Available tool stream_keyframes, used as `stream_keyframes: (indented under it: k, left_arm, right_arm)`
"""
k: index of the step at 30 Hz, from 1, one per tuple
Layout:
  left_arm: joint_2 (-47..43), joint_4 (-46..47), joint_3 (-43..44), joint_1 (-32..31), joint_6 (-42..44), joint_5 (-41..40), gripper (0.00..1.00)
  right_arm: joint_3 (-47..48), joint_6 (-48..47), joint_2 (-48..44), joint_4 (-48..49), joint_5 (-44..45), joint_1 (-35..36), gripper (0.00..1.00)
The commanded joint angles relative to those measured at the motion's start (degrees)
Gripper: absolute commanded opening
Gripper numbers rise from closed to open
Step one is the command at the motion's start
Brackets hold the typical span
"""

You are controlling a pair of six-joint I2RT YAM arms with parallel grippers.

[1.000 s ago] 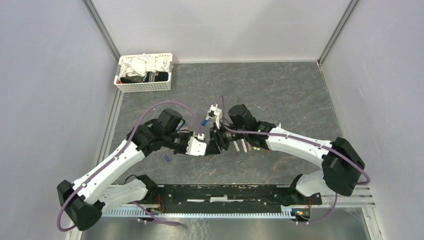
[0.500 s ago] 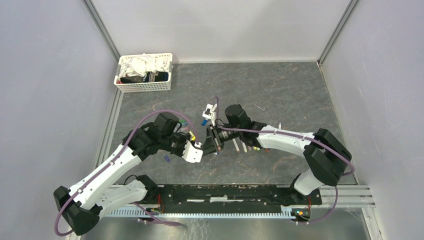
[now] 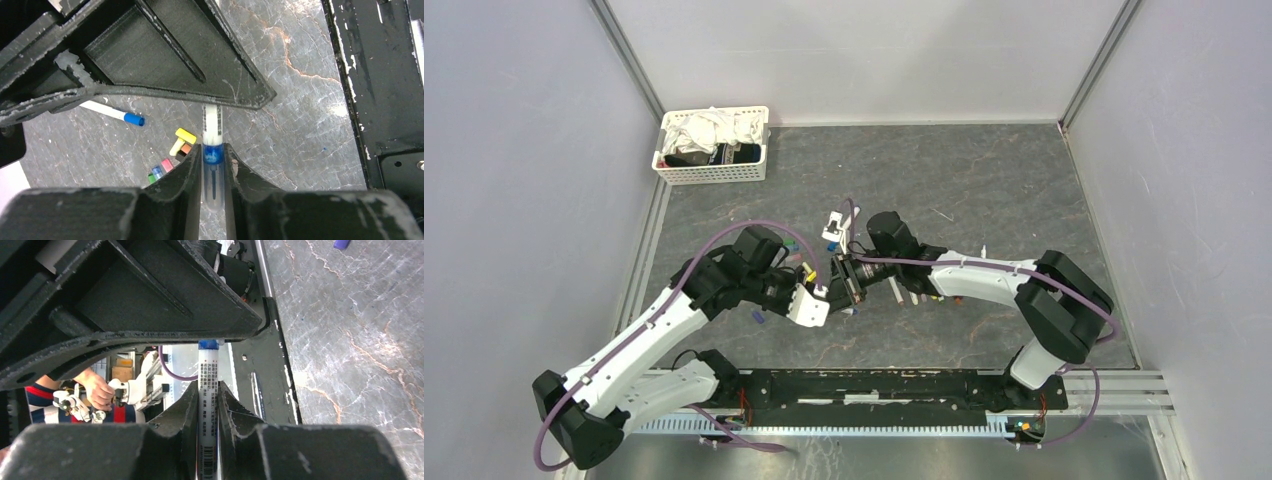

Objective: Open the pen caps
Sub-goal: Open the pen cap from the pen.

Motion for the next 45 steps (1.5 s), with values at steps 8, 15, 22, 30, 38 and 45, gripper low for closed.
stream_keyframes:
  k: [8, 15, 22, 30, 38, 45]
  left_arm:
    - [0.57, 3.58, 1.12, -0.37, 0.49, 1.84, 0.25]
    - [0.34, 2.41, 1.24, -0.35, 1.13, 2.77, 0.07]
    - [1.19, -2.62, 2.36, -0.38, 3.24, 1.43, 0.51]
    - [-1.49, 2.84, -0.51, -0.38, 4.79, -2.43, 0.53]
    - [-2.08, 2.53, -0.76, -0.35, 6.39, -1.56, 0.43]
    - [0.84, -0.55, 0.41, -0.38, 7.18, -0.29, 0.08]
  right_arm:
    - [1.39, 5.00, 0.29, 11.00, 1.10, 1.62, 0.28]
    - [1.76, 6.52, 1.08, 12.67, 1.95, 1.72, 0.13]
    - [-0.21, 6.16, -0.29, 11.17, 2.19, 1.15, 0.00]
    - [-2.24, 9.27, -0.84, 13.63, 0.91, 1.01, 0.00]
    - [-2.19, 10.81, -0.66, 14.83, 0.56, 0.95, 0.00]
    - [-2.06, 12.58, -0.53, 17.14, 0.12, 0.98, 0.00]
